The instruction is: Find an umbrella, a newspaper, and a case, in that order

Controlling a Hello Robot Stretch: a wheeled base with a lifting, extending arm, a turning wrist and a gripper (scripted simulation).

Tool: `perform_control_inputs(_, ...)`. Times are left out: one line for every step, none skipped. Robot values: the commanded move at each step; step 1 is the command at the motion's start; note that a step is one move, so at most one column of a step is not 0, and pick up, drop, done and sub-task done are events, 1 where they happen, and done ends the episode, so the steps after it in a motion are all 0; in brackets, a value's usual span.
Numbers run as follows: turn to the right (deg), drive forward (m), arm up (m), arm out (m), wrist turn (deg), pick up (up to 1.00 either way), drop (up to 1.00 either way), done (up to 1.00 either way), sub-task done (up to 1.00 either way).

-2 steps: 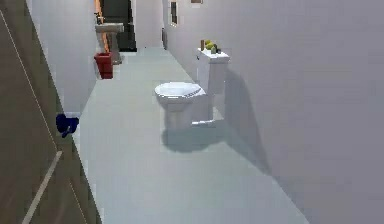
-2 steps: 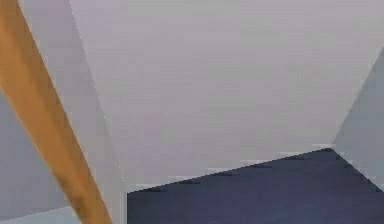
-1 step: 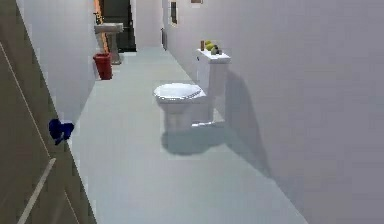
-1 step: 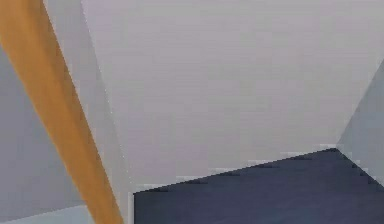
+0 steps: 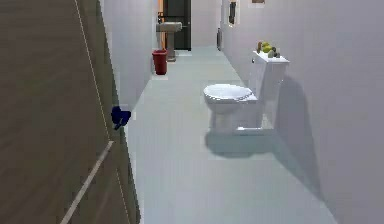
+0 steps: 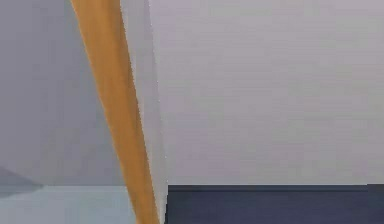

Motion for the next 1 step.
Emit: perform_control_inputs(0.0,1.00,0.00,0.00,0.0,0.00,0.00,0.00,0.00)
